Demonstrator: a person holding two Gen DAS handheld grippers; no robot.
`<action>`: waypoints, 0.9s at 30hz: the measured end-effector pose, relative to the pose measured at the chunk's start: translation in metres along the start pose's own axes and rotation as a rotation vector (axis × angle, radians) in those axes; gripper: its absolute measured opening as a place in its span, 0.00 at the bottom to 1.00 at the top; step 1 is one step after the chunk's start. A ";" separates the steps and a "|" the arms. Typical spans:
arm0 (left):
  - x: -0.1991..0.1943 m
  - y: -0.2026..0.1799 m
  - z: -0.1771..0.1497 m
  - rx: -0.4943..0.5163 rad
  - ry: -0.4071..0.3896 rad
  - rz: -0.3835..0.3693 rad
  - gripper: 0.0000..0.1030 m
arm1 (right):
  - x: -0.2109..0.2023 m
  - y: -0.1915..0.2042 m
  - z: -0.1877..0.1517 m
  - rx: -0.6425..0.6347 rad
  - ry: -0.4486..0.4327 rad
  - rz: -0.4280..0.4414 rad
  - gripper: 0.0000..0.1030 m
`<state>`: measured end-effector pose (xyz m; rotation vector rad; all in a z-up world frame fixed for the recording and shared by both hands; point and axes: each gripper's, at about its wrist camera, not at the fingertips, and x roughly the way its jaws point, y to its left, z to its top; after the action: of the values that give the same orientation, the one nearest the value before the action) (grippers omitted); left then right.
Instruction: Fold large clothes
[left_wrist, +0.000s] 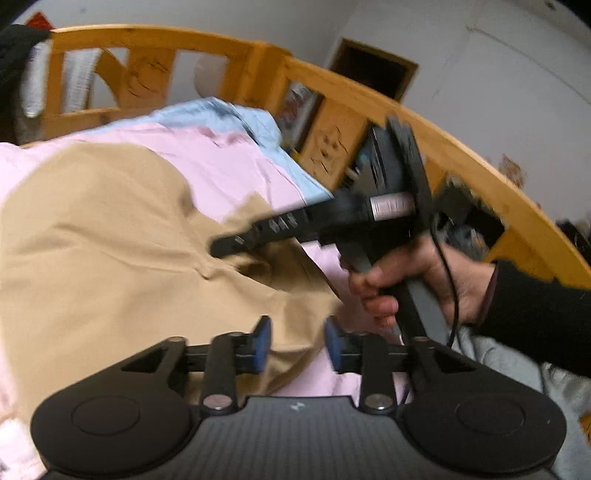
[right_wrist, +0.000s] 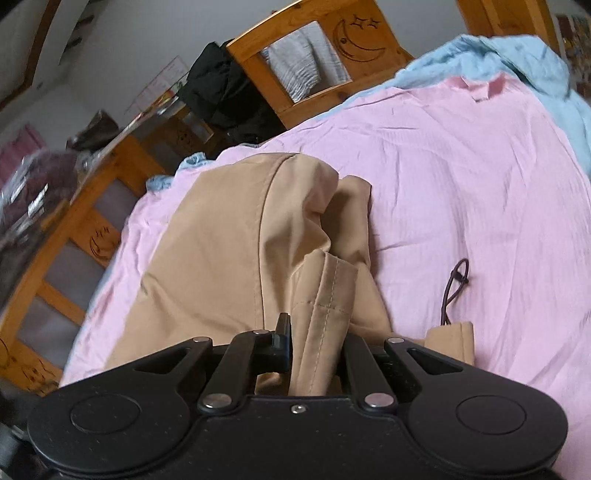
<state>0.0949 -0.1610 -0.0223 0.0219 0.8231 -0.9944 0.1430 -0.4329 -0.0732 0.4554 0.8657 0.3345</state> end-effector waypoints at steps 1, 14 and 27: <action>-0.012 0.004 0.000 -0.024 -0.036 0.023 0.50 | 0.000 0.002 0.000 -0.002 0.000 -0.002 0.07; -0.029 0.111 -0.004 -0.420 -0.088 0.430 0.64 | -0.007 0.017 -0.006 -0.113 -0.021 -0.109 0.07; -0.028 0.121 -0.033 -0.487 -0.093 0.392 0.65 | -0.025 0.040 0.005 -0.298 -0.220 -0.290 0.34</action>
<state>0.1573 -0.0592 -0.0692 -0.2696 0.9141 -0.4089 0.1282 -0.4117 -0.0336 0.0840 0.6424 0.1388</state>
